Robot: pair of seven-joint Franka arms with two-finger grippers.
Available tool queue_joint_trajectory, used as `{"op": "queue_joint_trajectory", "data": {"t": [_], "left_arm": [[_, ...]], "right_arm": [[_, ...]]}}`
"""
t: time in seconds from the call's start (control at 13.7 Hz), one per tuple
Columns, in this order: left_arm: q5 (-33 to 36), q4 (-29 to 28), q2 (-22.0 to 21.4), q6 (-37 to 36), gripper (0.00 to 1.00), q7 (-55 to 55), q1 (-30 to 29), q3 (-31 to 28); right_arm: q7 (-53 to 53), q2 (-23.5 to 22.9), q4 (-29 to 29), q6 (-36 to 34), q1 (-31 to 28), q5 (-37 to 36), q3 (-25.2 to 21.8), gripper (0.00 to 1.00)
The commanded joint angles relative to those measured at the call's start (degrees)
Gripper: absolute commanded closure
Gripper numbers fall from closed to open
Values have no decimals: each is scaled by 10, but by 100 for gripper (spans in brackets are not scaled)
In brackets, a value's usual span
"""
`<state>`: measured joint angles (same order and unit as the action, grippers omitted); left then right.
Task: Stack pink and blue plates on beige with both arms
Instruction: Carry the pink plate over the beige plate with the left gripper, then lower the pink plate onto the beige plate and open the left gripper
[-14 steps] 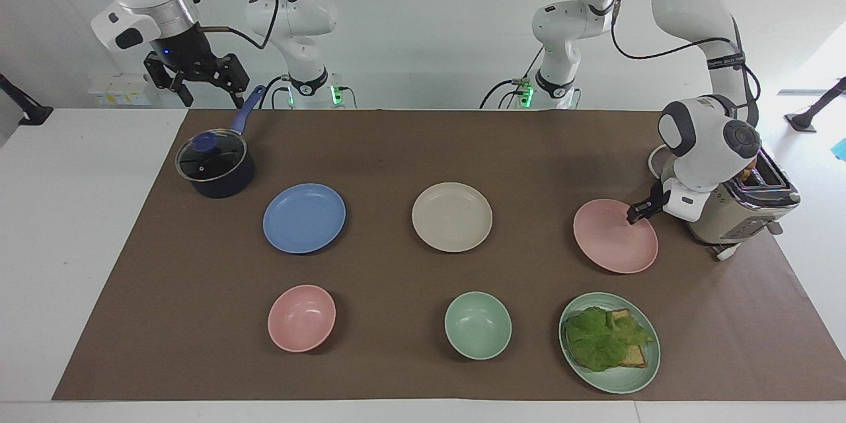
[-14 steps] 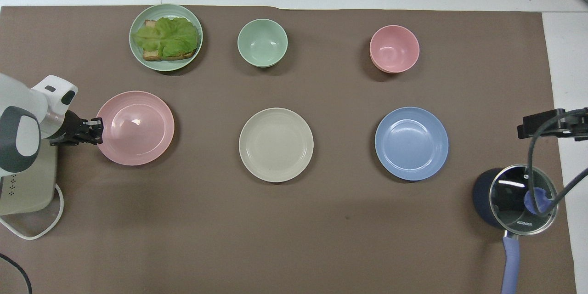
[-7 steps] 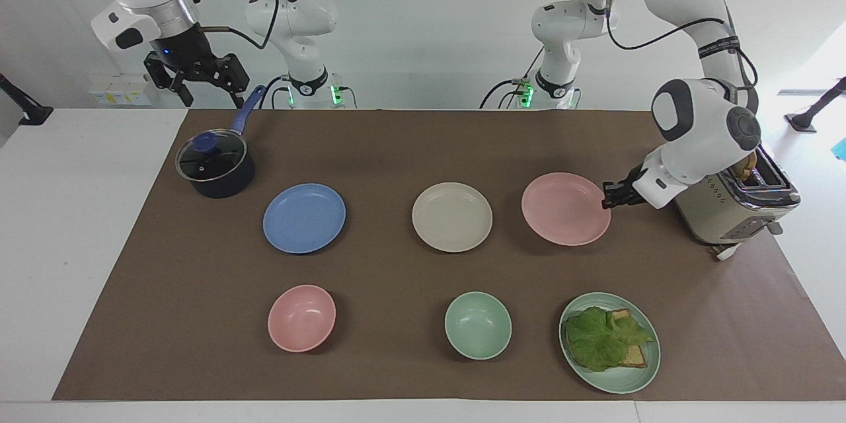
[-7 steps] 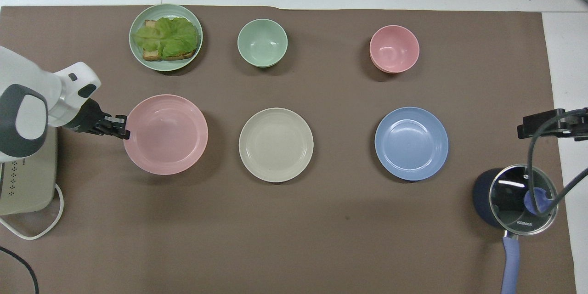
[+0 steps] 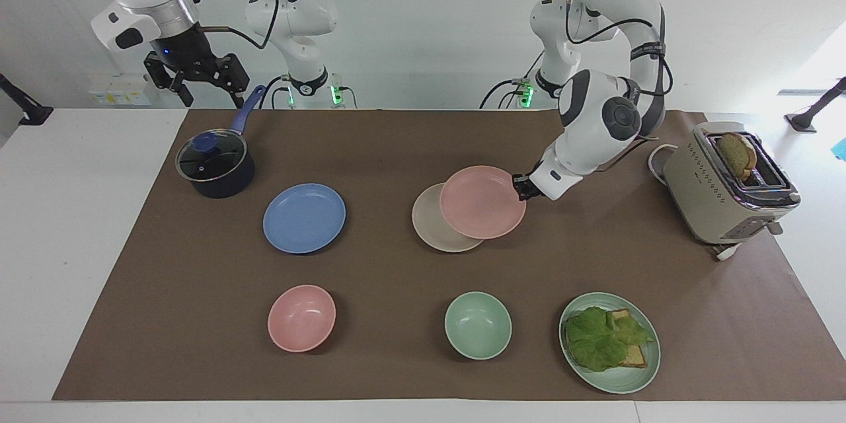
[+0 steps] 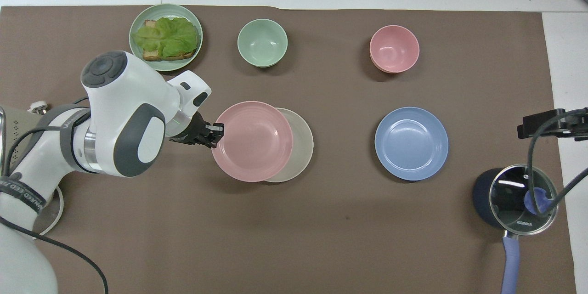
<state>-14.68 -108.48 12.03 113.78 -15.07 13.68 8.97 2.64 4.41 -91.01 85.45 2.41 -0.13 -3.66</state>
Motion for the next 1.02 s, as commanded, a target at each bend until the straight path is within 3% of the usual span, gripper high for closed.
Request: {"op": "queue_joint_trajectory", "data": {"t": [0.0, 0.29, 0.95], "left_arm": [[-8, -55, -35, 57, 100, -36, 35, -11], [-8, -83, -24, 130, 100, -42, 56, -11], [-7, -92, -12, 154, 100, -42, 59, -11]], "right_arm": [[-10, 1, 3, 0, -3, 4, 1, 0], [-10, 1, 3, 0, -3, 5, 1, 0], [-10, 1, 3, 0, -3, 5, 1, 0]]}}
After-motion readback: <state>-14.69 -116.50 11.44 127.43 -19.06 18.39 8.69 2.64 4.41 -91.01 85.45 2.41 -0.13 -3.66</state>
